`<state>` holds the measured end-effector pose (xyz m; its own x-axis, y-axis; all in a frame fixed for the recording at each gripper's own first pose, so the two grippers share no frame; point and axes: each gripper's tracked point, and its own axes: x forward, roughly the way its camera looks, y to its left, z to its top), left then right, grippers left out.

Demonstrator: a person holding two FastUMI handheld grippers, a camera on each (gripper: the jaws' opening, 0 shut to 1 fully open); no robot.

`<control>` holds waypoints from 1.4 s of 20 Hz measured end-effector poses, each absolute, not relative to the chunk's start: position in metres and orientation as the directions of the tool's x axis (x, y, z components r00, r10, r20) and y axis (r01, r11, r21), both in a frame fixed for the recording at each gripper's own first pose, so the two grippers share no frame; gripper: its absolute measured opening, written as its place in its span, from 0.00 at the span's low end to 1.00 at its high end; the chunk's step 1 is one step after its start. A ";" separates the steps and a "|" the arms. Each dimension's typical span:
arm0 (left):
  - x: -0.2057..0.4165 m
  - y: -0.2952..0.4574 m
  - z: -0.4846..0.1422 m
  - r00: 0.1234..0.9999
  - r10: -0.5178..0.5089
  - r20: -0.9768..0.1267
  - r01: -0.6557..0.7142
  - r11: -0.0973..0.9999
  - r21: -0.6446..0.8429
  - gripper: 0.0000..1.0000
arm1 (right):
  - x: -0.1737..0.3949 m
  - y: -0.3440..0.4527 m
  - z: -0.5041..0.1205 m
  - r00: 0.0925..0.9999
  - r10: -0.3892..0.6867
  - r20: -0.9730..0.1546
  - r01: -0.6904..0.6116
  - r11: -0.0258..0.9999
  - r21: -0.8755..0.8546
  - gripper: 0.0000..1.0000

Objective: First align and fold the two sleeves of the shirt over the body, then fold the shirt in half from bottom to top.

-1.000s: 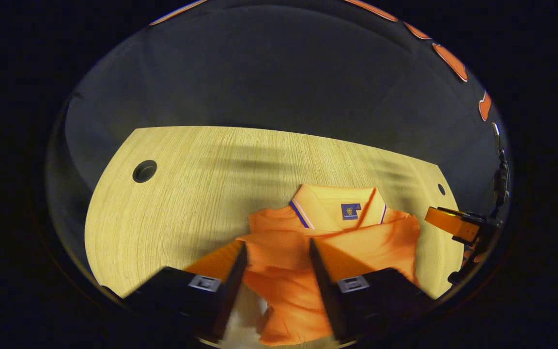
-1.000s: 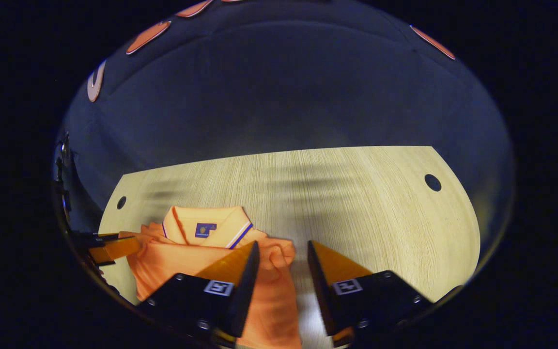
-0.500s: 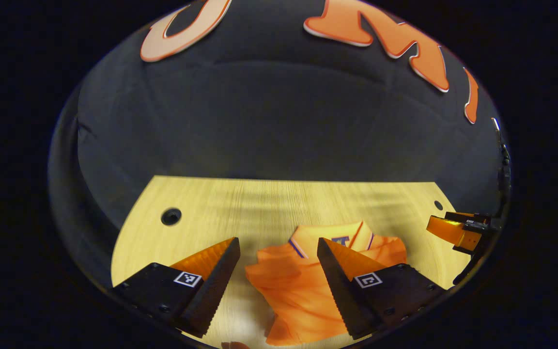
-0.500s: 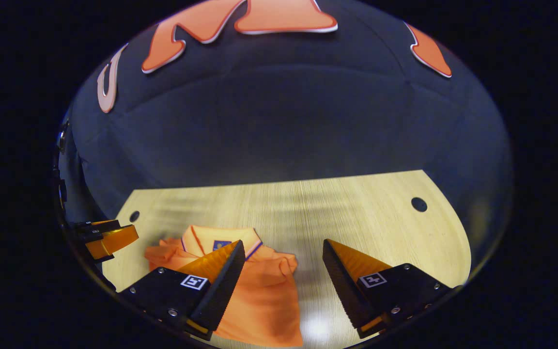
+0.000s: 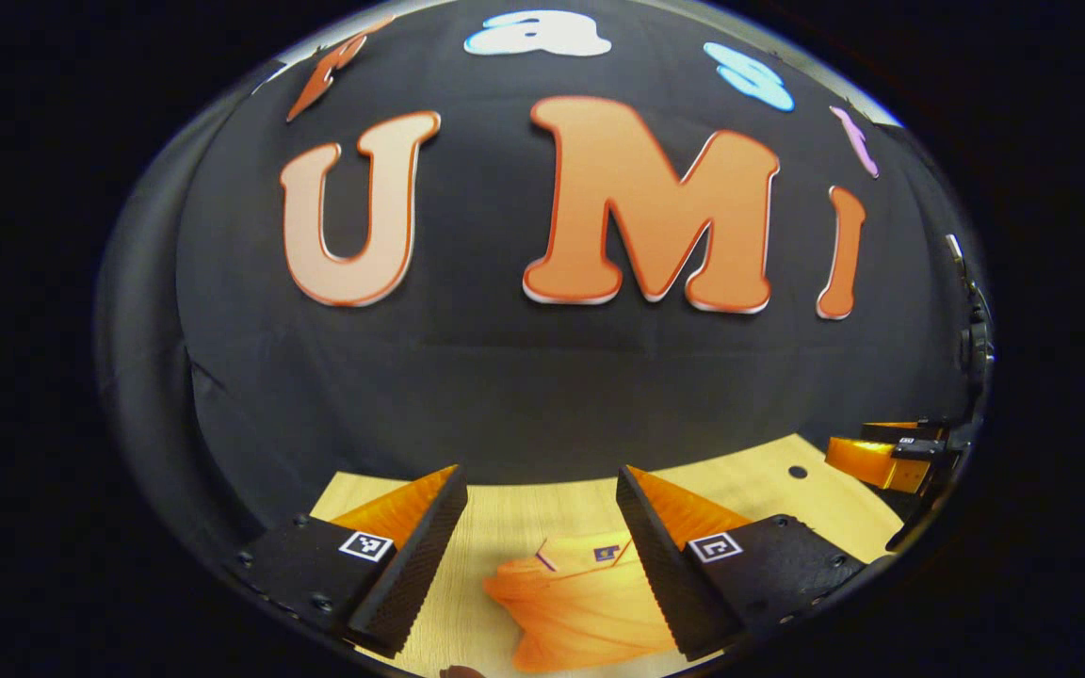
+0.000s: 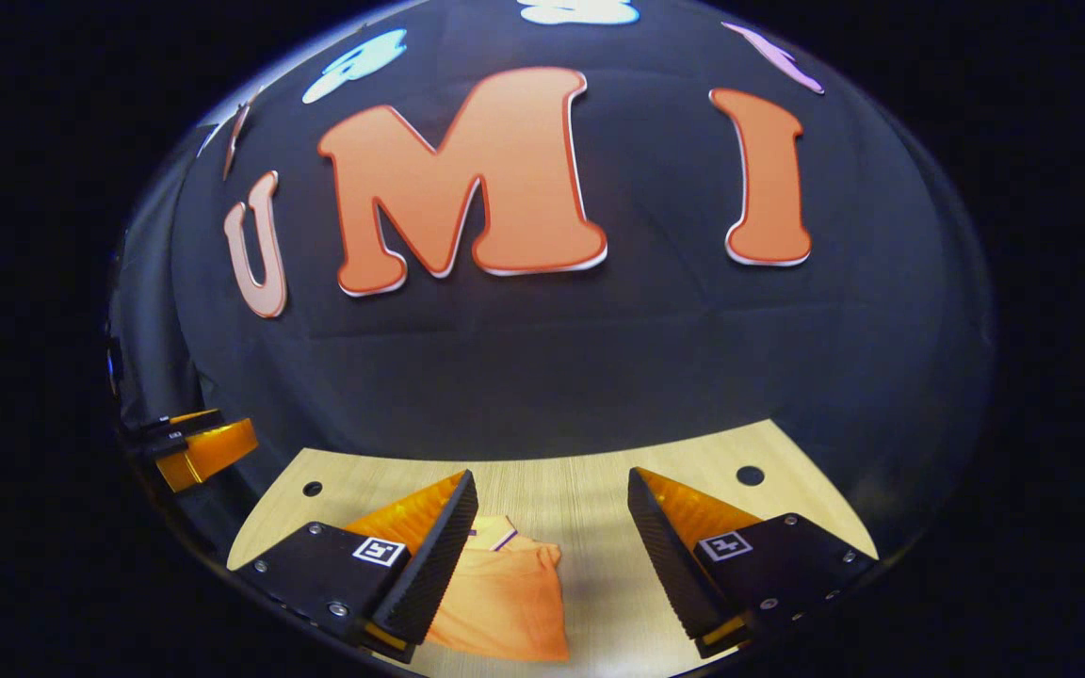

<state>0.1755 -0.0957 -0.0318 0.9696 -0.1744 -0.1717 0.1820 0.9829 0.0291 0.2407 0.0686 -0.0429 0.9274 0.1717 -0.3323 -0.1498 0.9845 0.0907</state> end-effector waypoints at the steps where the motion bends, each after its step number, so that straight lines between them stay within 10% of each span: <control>1: 0.163 -0.098 -0.017 0.973 -0.183 -0.138 0.187 0.982 0.019 0.98 | 0.231 0.064 -0.032 0.933 0.176 -0.313 -0.158 0.984 0.081 0.97; 13: 0.029 -0.105 0.021 0.991 -0.130 0.026 0.131 0.991 -0.029 0.98 | 0.141 0.044 0.029 0.947 0.305 -0.105 -0.299 0.952 0.073 0.97; 28: -0.015 -0.044 -0.014 0.999 -0.019 -0.025 0.018 0.999 -0.048 0.97 | 0.093 0.058 0.006 0.957 0.253 -0.144 -0.248 0.967 0.054 0.96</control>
<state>-0.0154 -0.0441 -0.0137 0.9995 -0.0194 -0.0252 0.0181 0.9987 -0.0478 0.0933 0.0578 0.0061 0.9568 0.2529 -0.1436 -0.2476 0.9673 0.0544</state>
